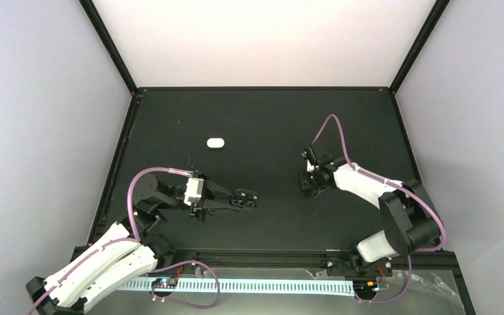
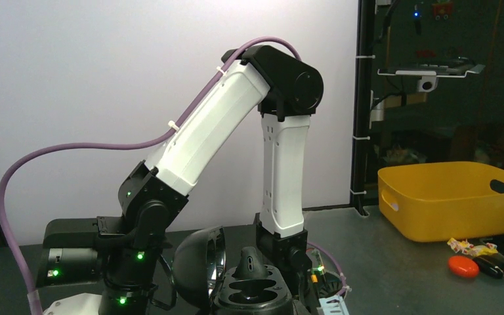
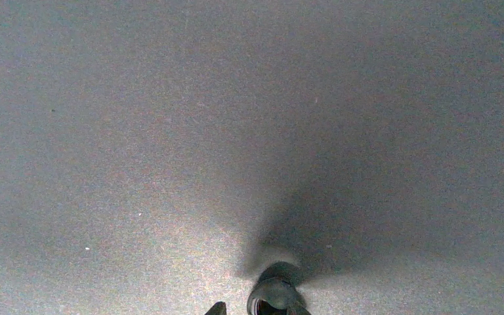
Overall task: Insert the wireless bluetooth earbuds into the charging case
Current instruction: Pick up the earbud from the center of the board.
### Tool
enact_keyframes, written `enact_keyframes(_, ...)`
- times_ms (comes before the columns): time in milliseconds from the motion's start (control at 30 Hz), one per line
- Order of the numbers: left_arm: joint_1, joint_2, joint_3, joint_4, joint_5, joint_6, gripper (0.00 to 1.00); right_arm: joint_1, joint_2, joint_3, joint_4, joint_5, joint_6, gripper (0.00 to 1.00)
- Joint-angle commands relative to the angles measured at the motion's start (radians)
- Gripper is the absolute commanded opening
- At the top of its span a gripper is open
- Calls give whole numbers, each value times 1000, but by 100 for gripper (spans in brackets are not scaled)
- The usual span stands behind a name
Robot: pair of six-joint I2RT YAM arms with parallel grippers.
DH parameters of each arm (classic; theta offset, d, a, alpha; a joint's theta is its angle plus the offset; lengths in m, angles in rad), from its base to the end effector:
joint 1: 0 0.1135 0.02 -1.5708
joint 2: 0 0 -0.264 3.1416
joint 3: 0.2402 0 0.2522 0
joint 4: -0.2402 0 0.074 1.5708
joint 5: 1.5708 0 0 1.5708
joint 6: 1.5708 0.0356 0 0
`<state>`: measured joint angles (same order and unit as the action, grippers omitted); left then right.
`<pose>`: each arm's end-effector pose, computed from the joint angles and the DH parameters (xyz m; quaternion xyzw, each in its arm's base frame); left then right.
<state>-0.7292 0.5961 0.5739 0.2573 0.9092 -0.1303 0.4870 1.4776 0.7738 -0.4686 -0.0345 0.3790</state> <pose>0.0864 -0.1149 0.3386 0.4936 0.4299 -0.5411 0.5280 0.2323 0.1244 0.1626 -0.0563 0.9785 0.0984 0.1725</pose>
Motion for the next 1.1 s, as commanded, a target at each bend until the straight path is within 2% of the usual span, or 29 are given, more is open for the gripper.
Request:
enact_keyframes(0, -9, 1, 41, 10, 2, 11, 2, 5, -35, -1, 13, 2, -7, 24)
enact_keyframes(133, -9, 1, 41, 10, 2, 12, 1, 26, -67, 19, 9, -15, -7, 35)
enact_keyframes(267, -10, 3, 41, 9, 2, 12, 2, 55, -73, 46, -2, -10, -15, 38)
enact_keyframes(1067, -10, -1, 41, 8, 0, 12, 1, 59, 38, 25, -30, 81, -21, 27)
